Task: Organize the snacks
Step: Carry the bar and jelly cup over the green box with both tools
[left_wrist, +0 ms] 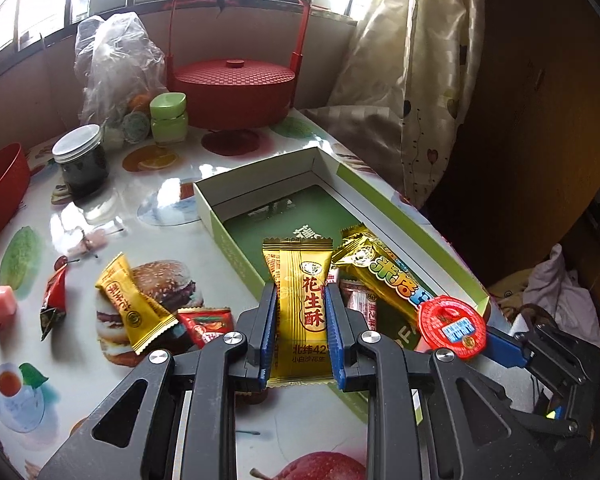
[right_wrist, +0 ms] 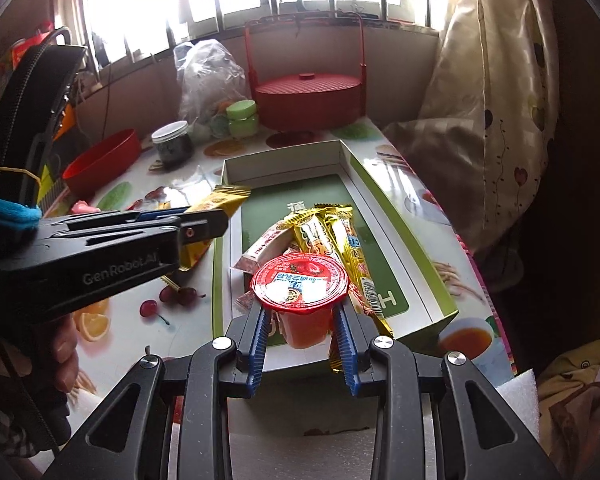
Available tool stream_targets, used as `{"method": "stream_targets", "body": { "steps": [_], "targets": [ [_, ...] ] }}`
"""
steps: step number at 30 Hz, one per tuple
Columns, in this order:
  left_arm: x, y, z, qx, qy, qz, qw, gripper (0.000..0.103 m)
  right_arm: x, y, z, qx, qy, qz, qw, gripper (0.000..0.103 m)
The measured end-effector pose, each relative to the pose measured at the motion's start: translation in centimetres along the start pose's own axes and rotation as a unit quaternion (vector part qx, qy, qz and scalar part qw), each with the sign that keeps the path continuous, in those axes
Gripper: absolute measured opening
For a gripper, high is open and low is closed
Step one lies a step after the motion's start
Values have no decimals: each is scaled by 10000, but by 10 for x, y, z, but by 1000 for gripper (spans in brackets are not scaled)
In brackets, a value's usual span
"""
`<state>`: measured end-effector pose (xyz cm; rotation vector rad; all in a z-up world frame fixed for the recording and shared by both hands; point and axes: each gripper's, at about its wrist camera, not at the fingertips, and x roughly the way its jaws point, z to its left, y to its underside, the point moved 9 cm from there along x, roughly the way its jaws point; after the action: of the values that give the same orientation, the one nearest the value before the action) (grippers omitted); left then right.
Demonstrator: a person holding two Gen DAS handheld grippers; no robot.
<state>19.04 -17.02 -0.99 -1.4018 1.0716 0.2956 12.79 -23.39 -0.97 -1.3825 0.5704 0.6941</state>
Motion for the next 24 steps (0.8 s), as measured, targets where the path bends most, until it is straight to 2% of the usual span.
{"method": "stream_targets", "body": {
  "steps": [11,24],
  "targets": [
    [13,0,-8,68,-2,74,9999,24,-2,5,3,85,-241,26,9997,30],
    [20,-3,-11,134,-12,96,9999,24,-1,6,0,-6,-65,-5,10000,30]
  ]
}}
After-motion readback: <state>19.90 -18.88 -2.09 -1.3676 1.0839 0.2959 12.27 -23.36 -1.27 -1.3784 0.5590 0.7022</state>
